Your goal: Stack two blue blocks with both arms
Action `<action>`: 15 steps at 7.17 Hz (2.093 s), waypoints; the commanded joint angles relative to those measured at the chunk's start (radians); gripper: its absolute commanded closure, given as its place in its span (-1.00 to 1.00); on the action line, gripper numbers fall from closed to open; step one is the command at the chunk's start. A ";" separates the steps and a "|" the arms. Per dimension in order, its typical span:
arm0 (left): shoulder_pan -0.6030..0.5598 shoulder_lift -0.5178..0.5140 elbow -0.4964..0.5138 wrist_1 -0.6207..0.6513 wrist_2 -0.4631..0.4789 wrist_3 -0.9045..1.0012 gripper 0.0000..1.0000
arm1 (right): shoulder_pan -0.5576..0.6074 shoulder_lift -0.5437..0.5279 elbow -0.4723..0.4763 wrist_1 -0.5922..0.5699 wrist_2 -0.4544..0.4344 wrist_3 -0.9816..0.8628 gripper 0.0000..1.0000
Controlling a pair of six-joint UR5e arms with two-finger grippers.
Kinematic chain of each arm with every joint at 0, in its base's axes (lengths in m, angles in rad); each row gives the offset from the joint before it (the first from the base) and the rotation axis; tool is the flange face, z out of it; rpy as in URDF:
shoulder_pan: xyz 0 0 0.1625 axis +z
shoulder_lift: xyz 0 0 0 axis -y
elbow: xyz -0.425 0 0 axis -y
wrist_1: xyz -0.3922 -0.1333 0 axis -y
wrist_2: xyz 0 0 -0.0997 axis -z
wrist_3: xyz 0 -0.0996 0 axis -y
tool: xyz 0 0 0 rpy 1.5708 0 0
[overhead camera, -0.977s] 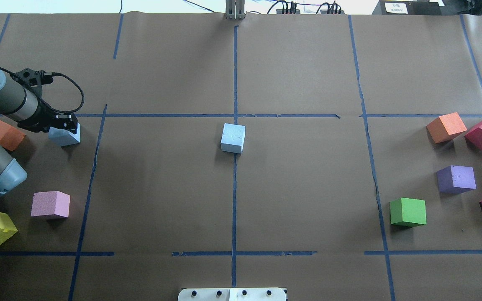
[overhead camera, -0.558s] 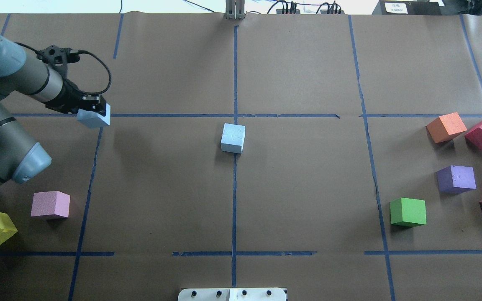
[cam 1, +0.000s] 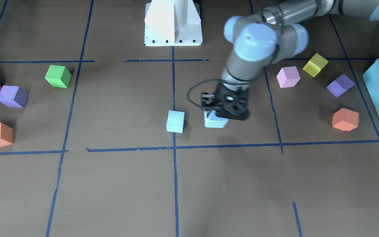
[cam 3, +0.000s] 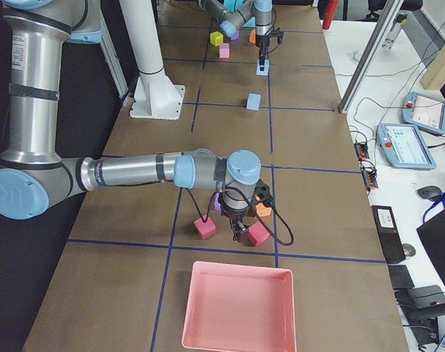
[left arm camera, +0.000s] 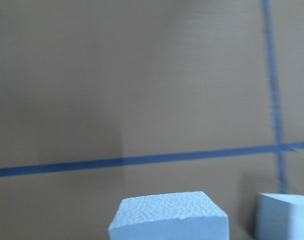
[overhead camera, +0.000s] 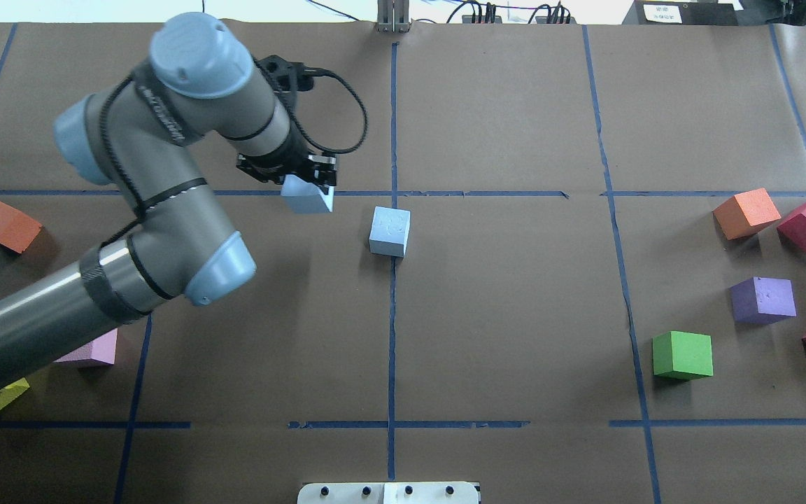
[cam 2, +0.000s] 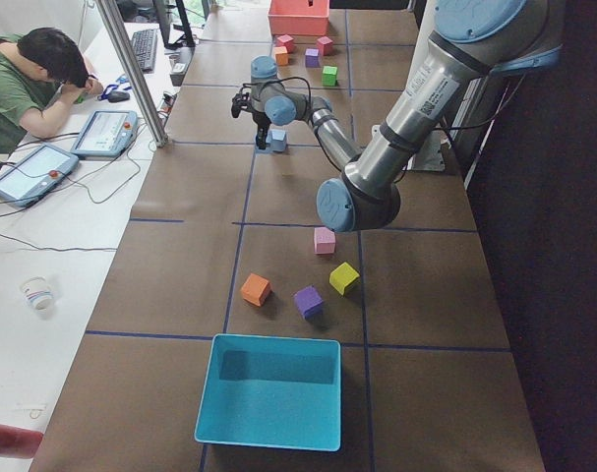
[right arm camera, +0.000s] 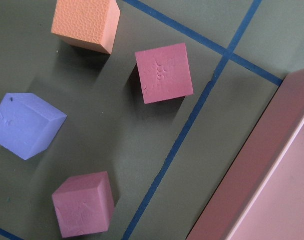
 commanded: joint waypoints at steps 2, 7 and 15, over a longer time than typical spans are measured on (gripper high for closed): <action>0.115 -0.158 0.143 0.049 0.128 0.063 0.47 | 0.000 -0.001 -0.001 0.000 0.007 0.000 -1.00; 0.145 -0.218 0.240 0.048 0.136 0.110 0.36 | 0.000 -0.006 -0.001 0.000 0.008 0.002 -1.00; 0.044 -0.204 0.205 0.066 -0.013 0.115 -1.00 | 0.000 -0.006 0.001 0.000 0.011 0.002 -1.00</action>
